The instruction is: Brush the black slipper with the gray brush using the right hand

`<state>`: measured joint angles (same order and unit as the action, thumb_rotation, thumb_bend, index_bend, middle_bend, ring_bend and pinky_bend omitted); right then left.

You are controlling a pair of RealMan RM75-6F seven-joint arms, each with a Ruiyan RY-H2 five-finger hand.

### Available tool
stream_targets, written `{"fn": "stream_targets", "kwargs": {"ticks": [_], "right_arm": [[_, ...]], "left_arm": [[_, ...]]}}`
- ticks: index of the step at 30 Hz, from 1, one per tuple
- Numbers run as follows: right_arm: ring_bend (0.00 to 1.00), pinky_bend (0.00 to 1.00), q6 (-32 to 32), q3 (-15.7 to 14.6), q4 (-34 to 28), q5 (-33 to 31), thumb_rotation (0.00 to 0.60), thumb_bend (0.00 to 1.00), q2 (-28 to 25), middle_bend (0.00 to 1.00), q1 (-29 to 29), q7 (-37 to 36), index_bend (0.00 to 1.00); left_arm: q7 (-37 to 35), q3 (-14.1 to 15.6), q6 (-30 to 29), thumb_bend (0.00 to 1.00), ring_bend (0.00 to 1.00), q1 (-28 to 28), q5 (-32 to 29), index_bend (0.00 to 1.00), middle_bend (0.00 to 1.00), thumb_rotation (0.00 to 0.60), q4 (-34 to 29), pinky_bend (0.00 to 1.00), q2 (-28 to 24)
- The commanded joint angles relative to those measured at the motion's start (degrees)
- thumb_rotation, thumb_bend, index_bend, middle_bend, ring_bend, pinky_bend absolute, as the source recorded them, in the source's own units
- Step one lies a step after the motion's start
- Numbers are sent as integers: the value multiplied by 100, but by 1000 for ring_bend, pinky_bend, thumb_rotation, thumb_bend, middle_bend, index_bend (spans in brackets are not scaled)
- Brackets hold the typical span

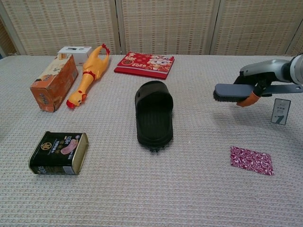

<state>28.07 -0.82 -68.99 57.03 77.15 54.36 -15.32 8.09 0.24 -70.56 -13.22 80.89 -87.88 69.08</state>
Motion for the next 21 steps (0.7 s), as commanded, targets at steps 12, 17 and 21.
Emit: {"fn": "stream_targets", "kwargs": {"ticks": [12, 17, 21], "right_arm": [[269, 582, 1353, 131, 810, 44, 600, 765, 1043, 304, -1059, 1330, 166], [94, 408, 1474, 132, 804, 6, 600, 472, 1044, 158, -1073, 2041, 14], [0, 253, 1690, 134, 545, -219, 600, 222, 913, 2, -1070, 2924, 0]], "left_arm": [[40, 46, 43, 544, 0, -27, 48, 0, 0, 600, -20, 137, 31], [14, 67, 62, 545, 0, -28, 58, 0, 0, 600, -44, 137, 19], [-44, 77, 98, 545, 0, -44, 70, 0, 0, 600, -59, 136, 2]]}}
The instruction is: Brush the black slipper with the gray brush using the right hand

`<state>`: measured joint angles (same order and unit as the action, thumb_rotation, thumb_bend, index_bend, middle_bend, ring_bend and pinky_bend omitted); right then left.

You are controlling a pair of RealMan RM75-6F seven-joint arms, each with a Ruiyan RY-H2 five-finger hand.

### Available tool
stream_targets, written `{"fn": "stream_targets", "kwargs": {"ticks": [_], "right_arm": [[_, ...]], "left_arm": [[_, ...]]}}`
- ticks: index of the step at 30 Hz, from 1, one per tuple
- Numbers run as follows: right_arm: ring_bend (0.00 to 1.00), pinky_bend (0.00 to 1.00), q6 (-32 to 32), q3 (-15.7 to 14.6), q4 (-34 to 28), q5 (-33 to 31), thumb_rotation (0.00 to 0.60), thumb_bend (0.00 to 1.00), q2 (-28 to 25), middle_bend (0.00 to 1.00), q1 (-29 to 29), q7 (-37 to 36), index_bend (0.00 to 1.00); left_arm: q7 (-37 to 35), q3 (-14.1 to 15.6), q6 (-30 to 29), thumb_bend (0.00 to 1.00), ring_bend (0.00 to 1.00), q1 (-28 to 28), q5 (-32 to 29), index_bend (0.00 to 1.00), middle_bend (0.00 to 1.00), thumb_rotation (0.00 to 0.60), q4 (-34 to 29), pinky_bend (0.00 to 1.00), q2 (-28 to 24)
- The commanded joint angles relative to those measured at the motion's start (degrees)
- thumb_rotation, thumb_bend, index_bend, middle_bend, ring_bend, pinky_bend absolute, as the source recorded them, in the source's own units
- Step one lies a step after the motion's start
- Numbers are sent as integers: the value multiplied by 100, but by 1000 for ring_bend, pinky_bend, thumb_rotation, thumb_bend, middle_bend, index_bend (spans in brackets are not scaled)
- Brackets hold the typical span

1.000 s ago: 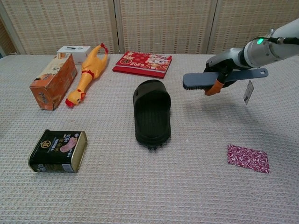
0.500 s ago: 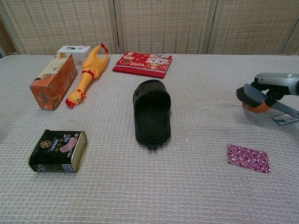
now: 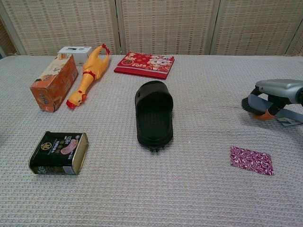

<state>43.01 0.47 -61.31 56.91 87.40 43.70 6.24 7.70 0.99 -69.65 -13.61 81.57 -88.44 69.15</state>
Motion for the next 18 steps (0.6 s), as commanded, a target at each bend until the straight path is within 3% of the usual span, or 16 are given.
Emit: {"fn": "stream_targets", "kwargs": {"ticks": [1, 6, 12, 14, 18], "right_arm": [[0, 226, 238, 22, -373, -306, 600, 191, -188, 0, -5, 981, 0], [0, 131, 430, 150, -961, -512, 549, 151, -493, 0, -71, 1305, 0], [0, 81, 715, 233, -1342, -369, 533, 137, -709, 0, -208, 1262, 0], [0, 64, 1490, 230, -2090, 3, 528, 135, -1160, 0, -581, 1101, 0], [0, 33, 3212, -284, -3299, 1125, 526, 135, -1904, 0, -1663, 867, 0]], "left_arm": [[-2, 1, 8, 545, 0, -7, 1, 0, 0, 600, 0, 136, -2], [-3, 5, -7, 545, 0, -6, 17, 0, 0, 600, -11, 136, -2], [-6, 7, -16, 545, 0, -3, 19, 0, 0, 600, -24, 137, -11], [-6, -8, -107, 545, 0, 25, 39, 0, 0, 600, -56, 137, -42], [-28, -37, -331, 542, 0, 114, 76, 0, 0, 600, -136, 136, -129]]}}
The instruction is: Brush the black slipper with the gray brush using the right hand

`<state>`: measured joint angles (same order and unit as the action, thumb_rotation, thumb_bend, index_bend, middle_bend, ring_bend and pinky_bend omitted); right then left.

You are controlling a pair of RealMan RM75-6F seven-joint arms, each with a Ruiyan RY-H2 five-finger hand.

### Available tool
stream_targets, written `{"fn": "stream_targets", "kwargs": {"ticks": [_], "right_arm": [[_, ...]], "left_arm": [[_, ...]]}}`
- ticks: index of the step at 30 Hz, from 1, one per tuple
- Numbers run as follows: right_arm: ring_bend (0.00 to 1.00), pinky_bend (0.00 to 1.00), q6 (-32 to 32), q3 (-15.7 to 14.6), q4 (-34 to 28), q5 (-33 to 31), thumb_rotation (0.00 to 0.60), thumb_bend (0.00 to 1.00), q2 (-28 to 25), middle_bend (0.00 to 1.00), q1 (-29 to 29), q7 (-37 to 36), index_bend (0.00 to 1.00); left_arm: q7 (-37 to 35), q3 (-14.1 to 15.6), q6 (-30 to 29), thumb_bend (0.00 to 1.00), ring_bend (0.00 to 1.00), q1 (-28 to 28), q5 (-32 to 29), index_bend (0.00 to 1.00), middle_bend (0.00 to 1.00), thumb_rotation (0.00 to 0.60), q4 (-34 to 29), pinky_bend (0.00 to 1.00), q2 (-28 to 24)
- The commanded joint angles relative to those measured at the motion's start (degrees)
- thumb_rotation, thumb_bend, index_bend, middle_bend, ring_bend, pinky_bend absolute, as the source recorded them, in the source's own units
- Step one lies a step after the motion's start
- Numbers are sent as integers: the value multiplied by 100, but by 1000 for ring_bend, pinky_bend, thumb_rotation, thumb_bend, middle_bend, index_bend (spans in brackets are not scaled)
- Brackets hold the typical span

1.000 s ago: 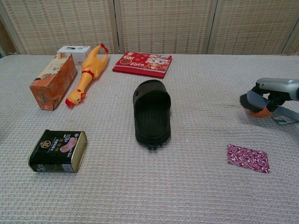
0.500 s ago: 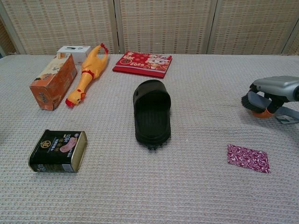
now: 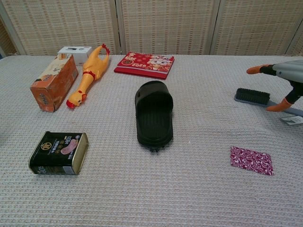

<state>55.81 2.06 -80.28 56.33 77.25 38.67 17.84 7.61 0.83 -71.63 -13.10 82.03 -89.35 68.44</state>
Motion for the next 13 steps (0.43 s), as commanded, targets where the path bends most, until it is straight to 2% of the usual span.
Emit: {"fn": "stream_targets", "kwargs": {"ticks": [1, 4, 7, 13], "right_arm": [[0, 28, 2272, -576, -1484, 1406, 526, 134, -950, 0, -1403, -338, 0], [0, 2, 3283, -934, -1395, 1929, 527, 135, -943, 0, -2186, -401, 0], [0, 0, 3937, -1081, -1014, 2159, 527, 135, -769, 0, -2770, -412, 0], [0, 0, 4289, -1017, -843, 2586, 526, 135, -767, 0, -3098, -469, 0]], "left_arm": [[-25, -29, -201, 541, 0, 87, 49, 0, 0, 600, -60, 137, -76], [-24, -59, -434, 520, 0, 178, 99, 0, 0, 600, -117, 136, -117], [-23, -68, -613, 492, 0, 252, 165, 0, 0, 597, -188, 136, -146], [60, -77, -749, 477, 0, 303, 246, 0, 0, 595, -244, 136, -147]]}}
